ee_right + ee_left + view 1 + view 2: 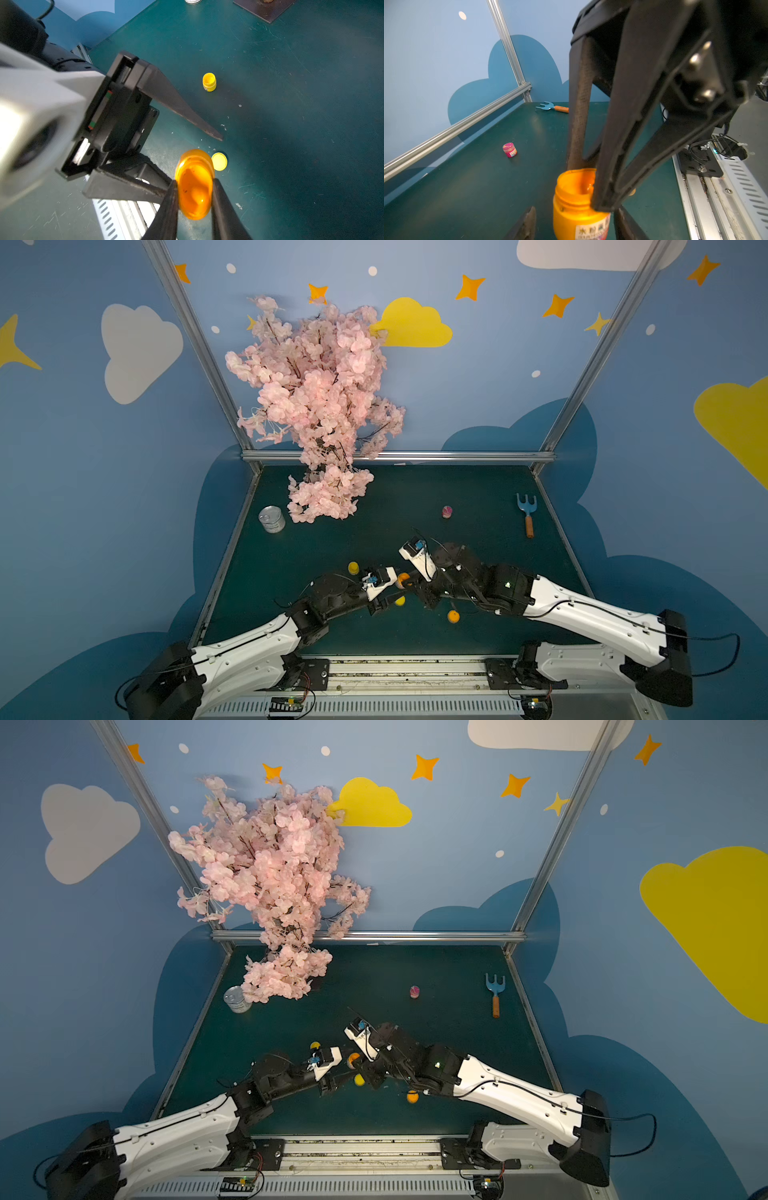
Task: Close the paint jar lid
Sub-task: Pick up the paint jar from the center of the board.
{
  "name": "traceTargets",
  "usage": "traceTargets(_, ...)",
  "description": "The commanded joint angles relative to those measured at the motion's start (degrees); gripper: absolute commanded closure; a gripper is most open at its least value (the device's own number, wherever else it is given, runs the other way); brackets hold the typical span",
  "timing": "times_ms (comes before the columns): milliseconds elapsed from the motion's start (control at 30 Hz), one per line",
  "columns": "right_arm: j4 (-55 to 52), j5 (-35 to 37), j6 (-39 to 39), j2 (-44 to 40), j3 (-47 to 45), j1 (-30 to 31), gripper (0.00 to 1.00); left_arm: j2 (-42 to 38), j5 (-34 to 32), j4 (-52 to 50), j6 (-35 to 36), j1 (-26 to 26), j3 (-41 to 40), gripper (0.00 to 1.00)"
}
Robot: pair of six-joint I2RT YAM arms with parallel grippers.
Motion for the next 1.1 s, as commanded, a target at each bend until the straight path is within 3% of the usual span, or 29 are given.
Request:
traceTargets(0, 1.98, 0.44, -0.06, -1.01, 1.12, 0.24, 0.75, -1.75, -1.4, -0.57, -0.66, -0.04, -0.22, 0.45)
traceTargets(467, 3.38, -0.15, 0.33, -0.71, 0.92, 0.59, 0.76, -1.13, 0.02, -2.36, -0.08, 0.04, 0.92, 0.59)
traceTargets(700, 3.85, -0.41, 0.37, -0.32, 0.85, 0.54, 0.76, 0.0, 0.42, -1.97, -0.35, -0.03, 1.84, 0.6)
traceTargets(900, 5.0, -0.72, 0.56, 0.39, 0.41, 0.6, 0.76, -1.15, 0.46, -1.7, -1.27, -0.03, 1.84, 0.48)
traceTargets(1067, 5.13, -0.94, 0.5, 0.73, 0.41, 0.56, 0.76, -2.02, 0.34, -2.55, -0.98, 0.01, 1.88, 0.52)
